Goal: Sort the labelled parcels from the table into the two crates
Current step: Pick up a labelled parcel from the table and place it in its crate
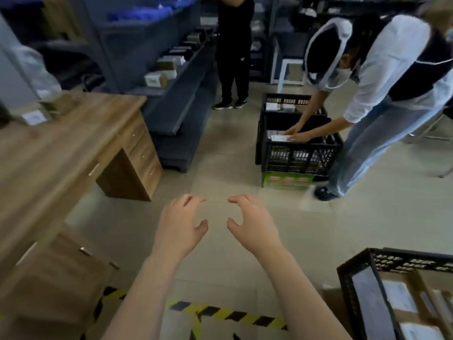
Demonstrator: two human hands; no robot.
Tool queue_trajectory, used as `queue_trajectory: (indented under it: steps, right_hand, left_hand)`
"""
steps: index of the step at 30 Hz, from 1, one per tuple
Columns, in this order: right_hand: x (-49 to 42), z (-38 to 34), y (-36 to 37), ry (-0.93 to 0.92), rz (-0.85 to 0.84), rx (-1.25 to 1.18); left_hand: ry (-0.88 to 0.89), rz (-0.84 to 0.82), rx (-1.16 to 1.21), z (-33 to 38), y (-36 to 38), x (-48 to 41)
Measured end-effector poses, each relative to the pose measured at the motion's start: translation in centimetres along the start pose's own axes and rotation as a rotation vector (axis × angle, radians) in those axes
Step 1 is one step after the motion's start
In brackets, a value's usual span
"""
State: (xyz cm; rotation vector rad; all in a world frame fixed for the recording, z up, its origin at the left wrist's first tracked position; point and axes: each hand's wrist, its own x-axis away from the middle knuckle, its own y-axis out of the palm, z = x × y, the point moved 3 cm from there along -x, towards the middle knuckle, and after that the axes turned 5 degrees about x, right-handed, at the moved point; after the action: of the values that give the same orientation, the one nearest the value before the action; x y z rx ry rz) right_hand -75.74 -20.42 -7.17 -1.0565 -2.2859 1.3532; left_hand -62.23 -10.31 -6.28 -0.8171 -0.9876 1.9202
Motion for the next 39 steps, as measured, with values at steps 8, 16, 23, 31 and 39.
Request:
queue_trajectory:
  steps: [8, 16, 23, 31, 39]
  right_hand:
    - [-8.9, -9.0, 7.1, -0.223, -0.123, -0.036]
    - [-21.9, -15.5, 12.4, -0.432, -0.183, -0.074]
    - [-34.5, -19.5, 15.7, -0.599, -0.290, -0.038]
    - [-45.1, -23.8, 19.7, -0.680, -0.349, 0.000]
    - [-53.6, -28.5, 24.1, -0.699, -0.360, -0.025]
  left_hand:
    - [-0.194, 0.157, -0.055, -10.9, -5.3, -0.8]
    - [-0.382, 0.312, -0.105, -19.3, -9.6, -7.4]
    - [-0.515, 0.419, -0.144, -24.9, -12.0, -17.3]
    - [-0.623, 0.462, -0.161, -31.8, -14.5, -24.4]
    - [-0.628, 0.498, -0.128, -40.6, -17.5, -31.1]
